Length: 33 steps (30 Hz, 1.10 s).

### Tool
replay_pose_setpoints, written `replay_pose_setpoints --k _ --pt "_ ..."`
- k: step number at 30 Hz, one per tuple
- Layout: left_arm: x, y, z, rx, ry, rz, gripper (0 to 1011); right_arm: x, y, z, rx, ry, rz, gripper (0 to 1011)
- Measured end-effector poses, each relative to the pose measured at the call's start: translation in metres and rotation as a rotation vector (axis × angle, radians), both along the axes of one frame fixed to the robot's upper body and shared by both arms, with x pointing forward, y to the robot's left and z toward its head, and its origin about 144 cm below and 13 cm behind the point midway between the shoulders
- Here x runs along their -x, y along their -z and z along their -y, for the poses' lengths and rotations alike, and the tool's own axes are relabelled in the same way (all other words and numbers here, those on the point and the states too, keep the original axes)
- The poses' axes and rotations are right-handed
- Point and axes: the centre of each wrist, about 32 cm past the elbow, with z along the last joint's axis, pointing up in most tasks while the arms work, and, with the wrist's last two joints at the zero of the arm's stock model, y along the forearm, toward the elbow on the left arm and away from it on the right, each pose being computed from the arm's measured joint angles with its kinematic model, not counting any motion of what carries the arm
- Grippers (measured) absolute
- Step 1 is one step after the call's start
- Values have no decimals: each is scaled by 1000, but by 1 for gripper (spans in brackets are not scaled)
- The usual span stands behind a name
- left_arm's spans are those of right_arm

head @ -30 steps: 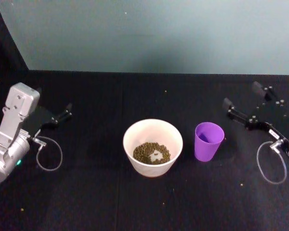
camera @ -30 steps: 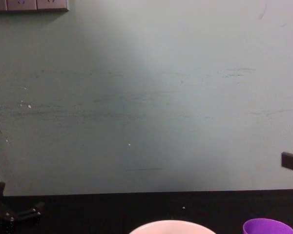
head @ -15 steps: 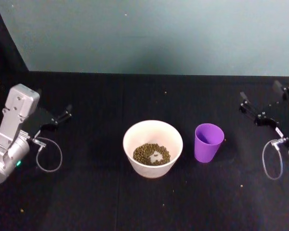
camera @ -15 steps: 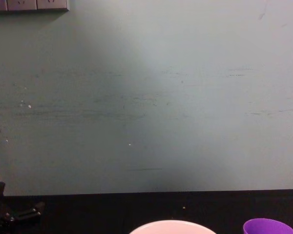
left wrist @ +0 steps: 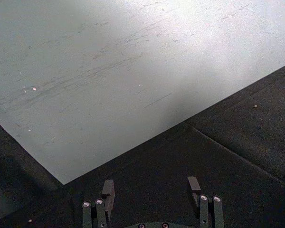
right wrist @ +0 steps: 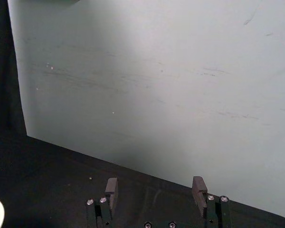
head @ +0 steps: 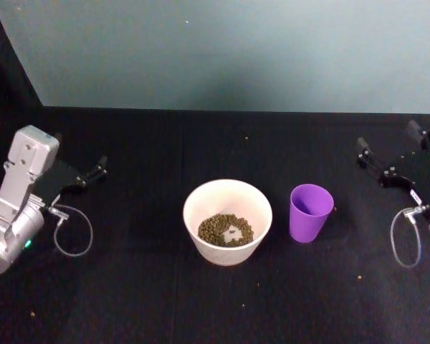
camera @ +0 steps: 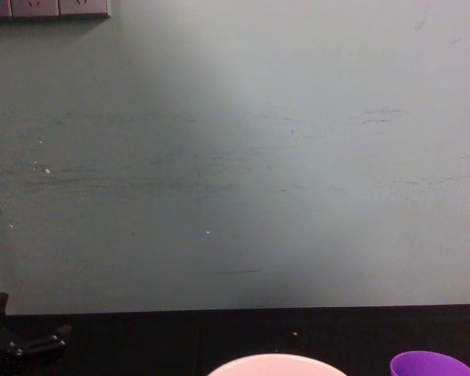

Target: Pick up the cup and pour the mung beans from the cup into the bowl.

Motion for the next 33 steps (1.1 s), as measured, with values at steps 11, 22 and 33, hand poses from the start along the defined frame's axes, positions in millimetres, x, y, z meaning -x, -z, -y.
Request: replay_pose_setpoints --k 11,22,33 --pt "0 0 0 0 0 0 1000 0 0 0 -1 -2 -1 1003" --pt "0 0 0 0 0 0 1000 0 -1 0 -1 -2 -1 1002" --pt "0 0 0 0 0 0 1000 0 -1 0 -1 -2 -1 1003"
